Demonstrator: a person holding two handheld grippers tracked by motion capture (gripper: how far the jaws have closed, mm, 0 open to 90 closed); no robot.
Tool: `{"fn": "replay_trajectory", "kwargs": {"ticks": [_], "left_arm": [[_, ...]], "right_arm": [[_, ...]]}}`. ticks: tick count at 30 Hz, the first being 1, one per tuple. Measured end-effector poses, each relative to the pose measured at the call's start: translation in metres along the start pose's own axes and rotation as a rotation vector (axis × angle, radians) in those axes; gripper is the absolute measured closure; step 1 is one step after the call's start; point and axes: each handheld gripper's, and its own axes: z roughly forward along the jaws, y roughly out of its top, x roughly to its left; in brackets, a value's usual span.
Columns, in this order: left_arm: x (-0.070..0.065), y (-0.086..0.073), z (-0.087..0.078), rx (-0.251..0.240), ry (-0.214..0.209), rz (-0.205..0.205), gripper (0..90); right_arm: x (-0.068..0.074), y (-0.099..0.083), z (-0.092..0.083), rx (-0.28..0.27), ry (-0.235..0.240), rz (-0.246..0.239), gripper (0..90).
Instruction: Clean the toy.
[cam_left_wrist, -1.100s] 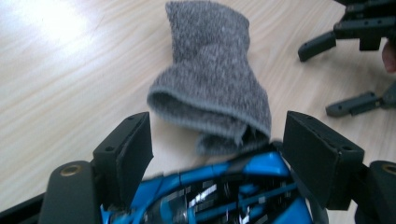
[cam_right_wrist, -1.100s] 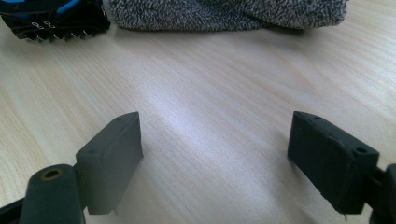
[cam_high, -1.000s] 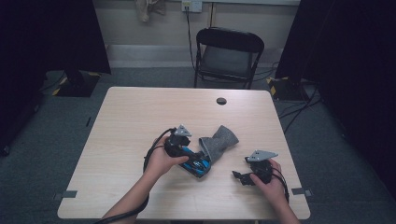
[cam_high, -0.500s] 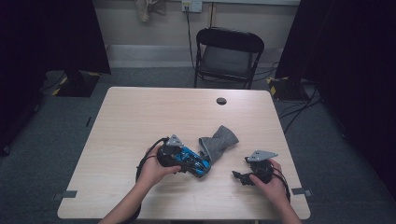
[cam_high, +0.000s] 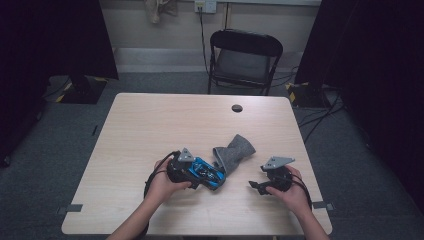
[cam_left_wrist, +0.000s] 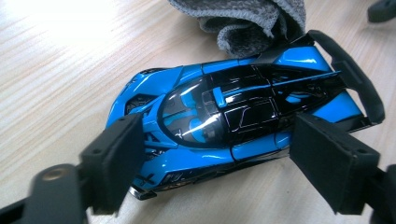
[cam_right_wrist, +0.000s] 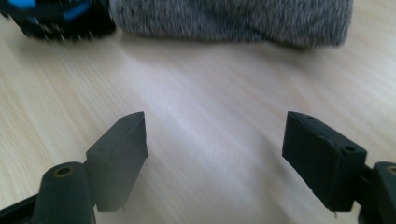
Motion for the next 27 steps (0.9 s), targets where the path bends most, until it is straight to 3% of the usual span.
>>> {"fn": "replay_trajectory", "kwargs": {"ticks": [6, 9, 11, 15, 17, 19, 27], "left_arm": [[0.0, -0.001, 0.0, -0.01, 0.0, -0.002, 15.6], [0.0, -0.001, 0.0, -0.009, 0.004, -0.003, 15.7], [0.001, -0.001, 0.0, -0.012, 0.001, -0.001, 15.8], [0.001, -0.002, 0.0, -0.017, -0.001, -0.004, 16.1], [0.001, -0.002, 0.0, -0.017, -0.002, -0.001, 16.2], [0.002, -0.002, 0.0, -0.018, -0.005, -0.004, 16.2], [0.002, -0.002, -0.001, -0.016, -0.007, -0.002, 16.3]], "right_arm": [[-0.01, 0.039, 0.002, -0.027, 0.034, -0.038, 21.1], [-0.015, 0.058, 0.01, -0.044, 0.062, -0.003, 21.0], [-0.017, 0.07, 0.014, -0.054, 0.07, -0.007, 21.1], [-0.018, 0.088, 0.025, -0.023, 0.074, -0.095, 22.0], [-0.016, 0.092, 0.033, -0.005, 0.085, -0.133, 22.0], [-0.014, 0.094, 0.042, 0.011, 0.109, -0.127, 22.0], [-0.01, 0.088, 0.065, 0.061, 0.056, -0.121, 26.7]]}}
